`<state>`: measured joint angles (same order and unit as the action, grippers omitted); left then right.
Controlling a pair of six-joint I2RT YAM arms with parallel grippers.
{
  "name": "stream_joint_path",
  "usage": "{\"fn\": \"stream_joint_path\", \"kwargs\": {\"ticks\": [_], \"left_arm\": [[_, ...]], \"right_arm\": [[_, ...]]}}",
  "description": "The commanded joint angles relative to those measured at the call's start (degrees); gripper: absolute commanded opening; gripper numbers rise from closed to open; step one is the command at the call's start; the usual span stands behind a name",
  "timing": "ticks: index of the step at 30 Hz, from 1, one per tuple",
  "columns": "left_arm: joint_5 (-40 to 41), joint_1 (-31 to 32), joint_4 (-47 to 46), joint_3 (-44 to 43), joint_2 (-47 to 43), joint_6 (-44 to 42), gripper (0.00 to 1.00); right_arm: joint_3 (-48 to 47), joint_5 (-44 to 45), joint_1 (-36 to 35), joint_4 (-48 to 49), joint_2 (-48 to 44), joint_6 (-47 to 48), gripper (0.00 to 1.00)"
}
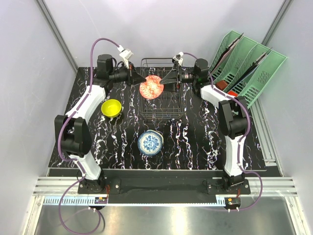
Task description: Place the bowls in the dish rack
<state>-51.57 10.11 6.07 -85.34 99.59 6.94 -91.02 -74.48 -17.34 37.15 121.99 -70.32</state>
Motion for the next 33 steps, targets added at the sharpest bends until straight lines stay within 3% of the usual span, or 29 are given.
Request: {"fn": "stream_joint_path", "kwargs": {"ticks": [1,17,33], "left_arm": [[-0.2,0.4,-5.1,-0.4,-3.7,0.5,0.0],[1.9,1.7,-5.2,-0.1,-3.5,-0.4,0.0],[2.4,2.0,-3.7,-0.7,-3.6,-2.4,0.0]], "right_arm": [[-1.6,-0.1,0.3,6.2,2.4,-3.9,1.0],[-1.3,0.1,-1.0,13.3,2.5,-10.0,1.0],[-0.9,-0.8,-2.2,11.6,2.0,-8.6,0.96]]}}
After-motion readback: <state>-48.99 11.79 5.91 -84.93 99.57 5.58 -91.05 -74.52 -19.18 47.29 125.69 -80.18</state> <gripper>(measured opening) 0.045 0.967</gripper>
